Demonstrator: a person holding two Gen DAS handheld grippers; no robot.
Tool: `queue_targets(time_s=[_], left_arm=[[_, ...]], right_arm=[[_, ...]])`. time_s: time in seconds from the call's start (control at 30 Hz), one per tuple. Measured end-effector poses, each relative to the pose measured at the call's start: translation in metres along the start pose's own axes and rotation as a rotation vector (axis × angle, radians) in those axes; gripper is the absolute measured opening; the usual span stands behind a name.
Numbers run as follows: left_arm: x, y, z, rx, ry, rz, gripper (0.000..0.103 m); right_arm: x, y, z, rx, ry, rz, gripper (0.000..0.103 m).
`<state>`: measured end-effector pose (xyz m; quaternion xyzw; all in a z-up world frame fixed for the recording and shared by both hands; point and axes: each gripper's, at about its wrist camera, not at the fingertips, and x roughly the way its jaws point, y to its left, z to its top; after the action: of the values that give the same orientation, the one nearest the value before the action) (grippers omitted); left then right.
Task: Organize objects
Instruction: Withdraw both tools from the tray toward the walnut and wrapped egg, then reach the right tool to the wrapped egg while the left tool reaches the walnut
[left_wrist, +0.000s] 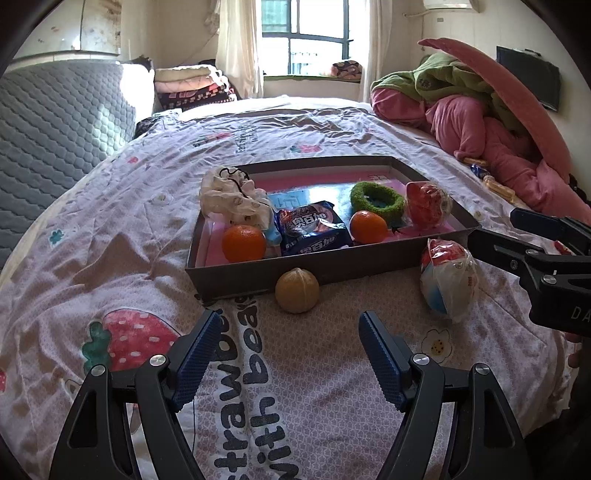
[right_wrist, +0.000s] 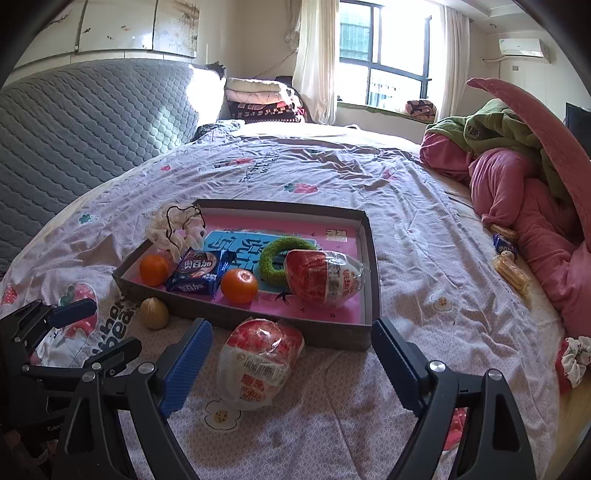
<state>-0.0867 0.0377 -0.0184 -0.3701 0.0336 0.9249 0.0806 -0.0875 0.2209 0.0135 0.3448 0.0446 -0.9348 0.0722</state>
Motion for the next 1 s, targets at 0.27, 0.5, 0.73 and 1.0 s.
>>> queue_targets(time_s=[0.27,0.5,0.73,1.0], left_arm=[[0.004,0.001,-0.008,-0.002,0.028,-0.01,0.078],[0.003,-0.004,-0.013,0.004,0.032,-0.01,0.078],[0.005,-0.009,-0.017,0.02,0.044,-0.001,0.078],[0.01,-0.008,-0.017,0.01,0.057,0.018,0.078]], right_arm=[[0.007,0.002,-0.014,0.011,0.039,0.002,0.087],[0.013,0.008,-0.025,0.016,0.07,0.011,0.087],[0.017,0.012,-0.033,0.031,0.092,0.018,0.087],[0.022,0.012,-0.036,0.046,0.098,0.017,0.087]])
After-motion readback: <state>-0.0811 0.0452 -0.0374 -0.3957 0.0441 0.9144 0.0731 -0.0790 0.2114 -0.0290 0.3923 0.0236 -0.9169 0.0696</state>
